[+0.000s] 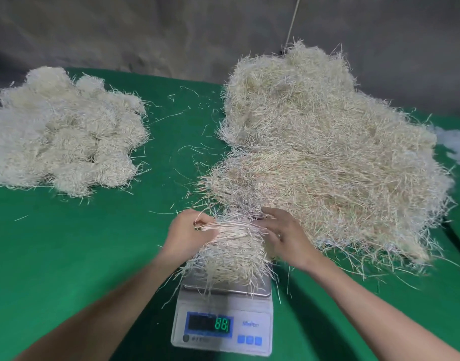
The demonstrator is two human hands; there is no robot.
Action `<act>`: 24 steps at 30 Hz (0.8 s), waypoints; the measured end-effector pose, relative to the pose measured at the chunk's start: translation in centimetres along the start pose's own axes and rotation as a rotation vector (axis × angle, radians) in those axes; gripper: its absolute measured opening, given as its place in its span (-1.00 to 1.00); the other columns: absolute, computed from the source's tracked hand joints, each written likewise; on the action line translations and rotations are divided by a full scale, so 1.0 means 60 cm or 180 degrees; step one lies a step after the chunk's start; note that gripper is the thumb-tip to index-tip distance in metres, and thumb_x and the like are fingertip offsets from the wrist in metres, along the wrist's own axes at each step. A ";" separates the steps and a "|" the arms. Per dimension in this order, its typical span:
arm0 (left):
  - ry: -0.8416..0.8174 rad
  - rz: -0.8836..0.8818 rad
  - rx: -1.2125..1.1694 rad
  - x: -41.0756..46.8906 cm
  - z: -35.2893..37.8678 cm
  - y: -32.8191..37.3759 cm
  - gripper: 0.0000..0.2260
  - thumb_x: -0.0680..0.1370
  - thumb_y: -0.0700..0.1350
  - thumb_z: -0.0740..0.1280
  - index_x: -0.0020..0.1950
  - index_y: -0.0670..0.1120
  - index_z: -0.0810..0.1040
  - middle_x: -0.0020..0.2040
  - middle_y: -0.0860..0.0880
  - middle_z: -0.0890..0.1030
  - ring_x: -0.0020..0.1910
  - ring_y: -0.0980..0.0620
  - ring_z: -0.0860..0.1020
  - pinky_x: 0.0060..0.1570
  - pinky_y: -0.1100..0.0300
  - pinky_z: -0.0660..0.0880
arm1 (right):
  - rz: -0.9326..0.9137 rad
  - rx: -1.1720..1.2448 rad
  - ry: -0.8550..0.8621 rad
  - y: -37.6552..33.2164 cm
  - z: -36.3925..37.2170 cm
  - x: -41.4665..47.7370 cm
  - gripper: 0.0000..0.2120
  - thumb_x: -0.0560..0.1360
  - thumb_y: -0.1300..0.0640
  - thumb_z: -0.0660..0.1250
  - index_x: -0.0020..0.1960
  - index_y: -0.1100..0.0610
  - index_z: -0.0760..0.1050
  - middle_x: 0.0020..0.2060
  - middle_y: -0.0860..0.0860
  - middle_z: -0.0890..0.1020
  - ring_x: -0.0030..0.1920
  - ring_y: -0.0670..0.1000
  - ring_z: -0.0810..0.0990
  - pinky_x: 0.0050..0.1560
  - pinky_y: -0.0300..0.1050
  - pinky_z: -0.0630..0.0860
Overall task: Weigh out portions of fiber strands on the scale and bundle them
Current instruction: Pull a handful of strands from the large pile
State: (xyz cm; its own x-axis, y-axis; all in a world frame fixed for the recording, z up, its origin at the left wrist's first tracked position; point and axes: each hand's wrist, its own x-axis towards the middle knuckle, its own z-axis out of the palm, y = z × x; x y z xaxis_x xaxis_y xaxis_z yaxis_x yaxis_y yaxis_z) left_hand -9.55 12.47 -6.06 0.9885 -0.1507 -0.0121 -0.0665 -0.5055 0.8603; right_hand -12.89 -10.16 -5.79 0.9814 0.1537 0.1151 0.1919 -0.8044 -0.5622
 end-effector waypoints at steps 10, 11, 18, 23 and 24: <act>-0.0207 -0.0290 -0.0753 0.001 -0.014 -0.014 -0.63 0.37 -0.18 0.52 0.10 0.04 0.49 0.08 0.17 0.50 0.08 0.26 0.45 0.06 0.30 0.39 | 0.0229 0.0724 -0.0473 -0.003 -0.004 -0.004 -0.57 0.50 0.09 0.30 0.29 -0.23 0.30 0.33 -0.09 0.43 0.32 -0.06 0.41 0.38 0.13 0.31; -0.0250 -0.0255 -0.0875 0.002 -0.019 -0.013 -0.56 0.37 -0.17 0.52 0.16 0.04 0.45 0.12 0.16 0.50 0.09 0.31 0.45 0.09 0.30 0.40 | 0.0243 0.0776 -0.0507 -0.005 -0.010 -0.004 -0.52 0.47 0.05 0.31 0.31 -0.25 0.27 0.34 -0.10 0.42 0.33 -0.07 0.40 0.39 0.12 0.30; -0.0299 0.0111 -0.1109 -0.004 -0.058 0.000 -0.54 0.40 0.07 0.38 0.28 0.17 0.40 0.21 0.23 0.50 0.12 0.39 0.47 0.12 0.34 0.33 | 0.0157 0.0606 -0.0666 -0.016 -0.055 -0.004 -0.39 0.31 -0.21 0.30 0.28 -0.46 0.11 0.39 -0.22 0.30 0.40 -0.11 0.25 0.43 0.17 0.17; 0.0219 0.0289 -0.0948 0.006 -0.085 0.003 -0.81 0.58 -0.01 0.26 0.05 0.30 0.54 0.15 0.31 0.50 0.15 0.45 0.39 0.10 0.37 0.23 | 0.0057 0.0881 -0.0480 -0.017 -0.087 -0.001 -0.48 0.33 -0.30 0.24 0.27 -0.43 0.22 0.35 -0.31 0.29 0.31 -0.31 0.26 0.32 -0.12 0.15; 0.0328 0.0344 -0.0884 0.010 -0.089 0.005 -0.81 0.58 -0.02 0.25 0.04 0.29 0.54 0.14 0.29 0.51 0.12 0.46 0.39 0.10 0.37 0.23 | 0.0057 0.0919 -0.0435 -0.019 -0.089 0.002 -0.49 0.32 -0.34 0.21 0.27 -0.43 0.23 0.35 -0.31 0.30 0.29 -0.34 0.26 0.30 -0.15 0.15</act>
State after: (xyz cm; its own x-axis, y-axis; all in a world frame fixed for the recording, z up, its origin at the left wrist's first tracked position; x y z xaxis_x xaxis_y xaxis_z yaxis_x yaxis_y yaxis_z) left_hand -8.26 16.78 -3.06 0.9872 -0.0969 0.1263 -0.1462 -0.2376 0.9603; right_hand -13.05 -12.28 -0.75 0.9726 0.2324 0.0029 0.1492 -0.6147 -0.7745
